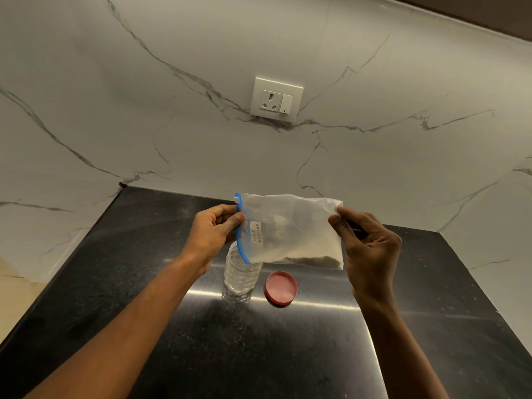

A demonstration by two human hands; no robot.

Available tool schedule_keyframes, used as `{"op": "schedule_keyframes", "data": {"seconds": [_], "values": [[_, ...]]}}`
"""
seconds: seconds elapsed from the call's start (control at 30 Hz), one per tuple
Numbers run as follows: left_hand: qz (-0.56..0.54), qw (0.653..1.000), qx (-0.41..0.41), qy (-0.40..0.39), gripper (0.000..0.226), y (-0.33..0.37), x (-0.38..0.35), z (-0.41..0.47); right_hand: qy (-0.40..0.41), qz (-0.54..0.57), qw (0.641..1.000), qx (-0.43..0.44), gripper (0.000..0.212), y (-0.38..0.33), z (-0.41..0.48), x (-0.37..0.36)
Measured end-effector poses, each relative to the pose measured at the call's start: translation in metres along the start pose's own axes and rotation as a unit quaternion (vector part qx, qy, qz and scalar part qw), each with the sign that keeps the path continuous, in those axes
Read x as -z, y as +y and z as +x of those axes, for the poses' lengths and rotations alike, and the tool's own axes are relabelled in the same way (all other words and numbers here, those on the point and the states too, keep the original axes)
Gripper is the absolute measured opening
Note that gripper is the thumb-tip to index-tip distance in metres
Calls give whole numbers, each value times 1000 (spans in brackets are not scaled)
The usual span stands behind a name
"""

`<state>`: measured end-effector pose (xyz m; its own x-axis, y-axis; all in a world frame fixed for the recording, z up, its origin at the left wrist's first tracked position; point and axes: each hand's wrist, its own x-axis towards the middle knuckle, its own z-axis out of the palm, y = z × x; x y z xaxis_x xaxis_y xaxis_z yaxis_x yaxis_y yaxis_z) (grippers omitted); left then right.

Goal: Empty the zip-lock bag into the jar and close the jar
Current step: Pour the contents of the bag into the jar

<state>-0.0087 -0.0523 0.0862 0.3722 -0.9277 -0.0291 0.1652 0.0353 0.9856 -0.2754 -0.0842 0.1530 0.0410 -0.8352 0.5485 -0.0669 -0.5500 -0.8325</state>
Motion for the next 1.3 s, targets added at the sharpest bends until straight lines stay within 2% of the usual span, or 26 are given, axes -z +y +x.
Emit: {"op": "schedule_keyframes", "data": {"seconds": [0.57, 1.3], "values": [[-57, 998, 11, 8, 25, -9, -5, 5, -31, -107, 992, 63, 22, -1, 10, -8], [-93, 995, 26, 10, 24, -15, -4, 12, -29, -132, 989, 68, 22, 1, 16, -9]]}}
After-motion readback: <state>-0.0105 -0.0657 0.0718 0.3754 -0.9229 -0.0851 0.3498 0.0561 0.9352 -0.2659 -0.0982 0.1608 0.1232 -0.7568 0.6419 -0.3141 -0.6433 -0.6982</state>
